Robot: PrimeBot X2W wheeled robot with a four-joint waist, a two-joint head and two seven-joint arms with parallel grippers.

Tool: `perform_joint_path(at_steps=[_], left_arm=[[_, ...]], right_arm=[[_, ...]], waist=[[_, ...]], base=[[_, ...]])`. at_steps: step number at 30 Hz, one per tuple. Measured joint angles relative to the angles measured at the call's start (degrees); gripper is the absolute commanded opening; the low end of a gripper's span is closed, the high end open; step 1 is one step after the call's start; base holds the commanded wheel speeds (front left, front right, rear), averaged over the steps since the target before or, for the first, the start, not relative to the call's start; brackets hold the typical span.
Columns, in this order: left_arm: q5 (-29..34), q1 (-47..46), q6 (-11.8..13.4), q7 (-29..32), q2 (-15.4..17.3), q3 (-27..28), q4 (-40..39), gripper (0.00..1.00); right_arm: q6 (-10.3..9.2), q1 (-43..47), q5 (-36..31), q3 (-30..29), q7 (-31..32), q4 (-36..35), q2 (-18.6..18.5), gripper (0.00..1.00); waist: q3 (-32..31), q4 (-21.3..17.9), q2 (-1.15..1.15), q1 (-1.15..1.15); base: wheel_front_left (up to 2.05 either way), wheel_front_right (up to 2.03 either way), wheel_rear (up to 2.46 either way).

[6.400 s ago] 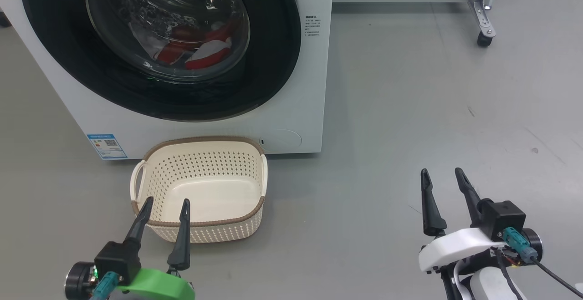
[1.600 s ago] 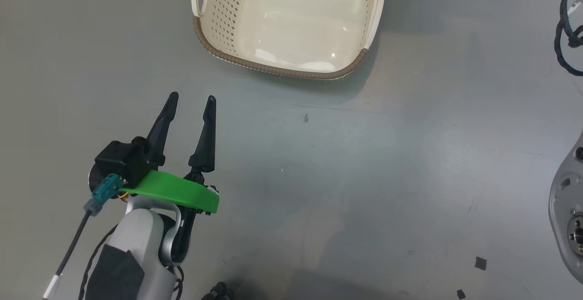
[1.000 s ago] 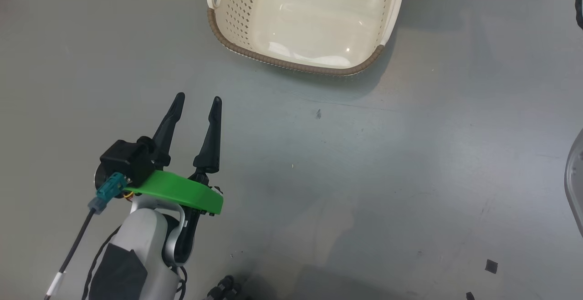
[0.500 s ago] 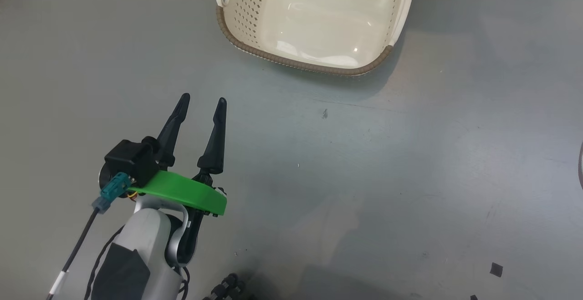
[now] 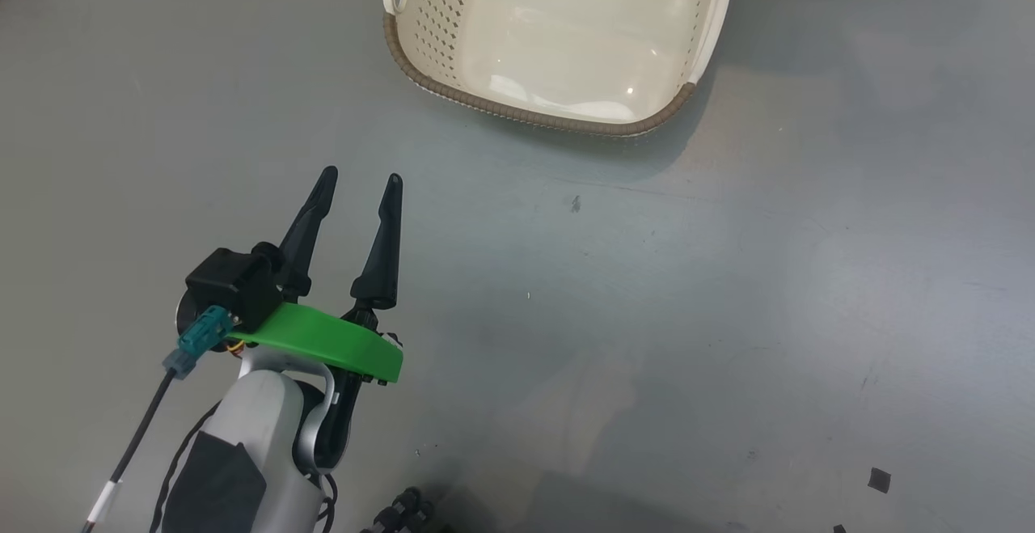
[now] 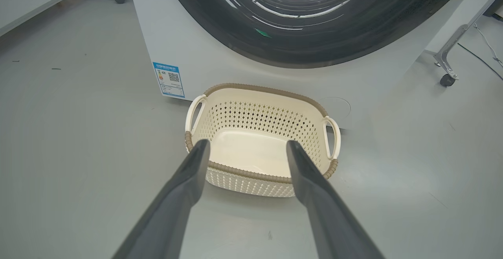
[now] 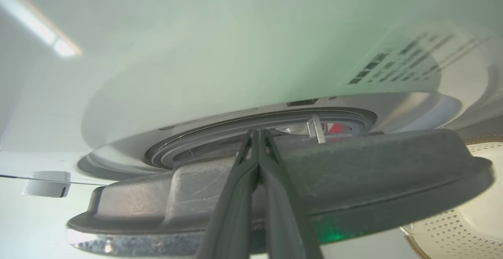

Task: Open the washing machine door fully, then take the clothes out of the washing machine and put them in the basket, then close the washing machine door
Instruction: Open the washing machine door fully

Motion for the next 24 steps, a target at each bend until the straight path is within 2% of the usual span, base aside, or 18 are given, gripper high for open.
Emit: perform_joint_path(at_steps=[24], left_arm=[[1.8, 0.0, 0.3, 0.0, 0.0, 0.1, 0.9, 1.0]], right_arm=[[-0.24, 1.8, 3.0, -0.9, 3.7, 5.2, 0.9, 0.0]], waist=[[-3.3, -1.2, 0.0, 0.0]], base=[[0.0, 0.0, 0.0]])
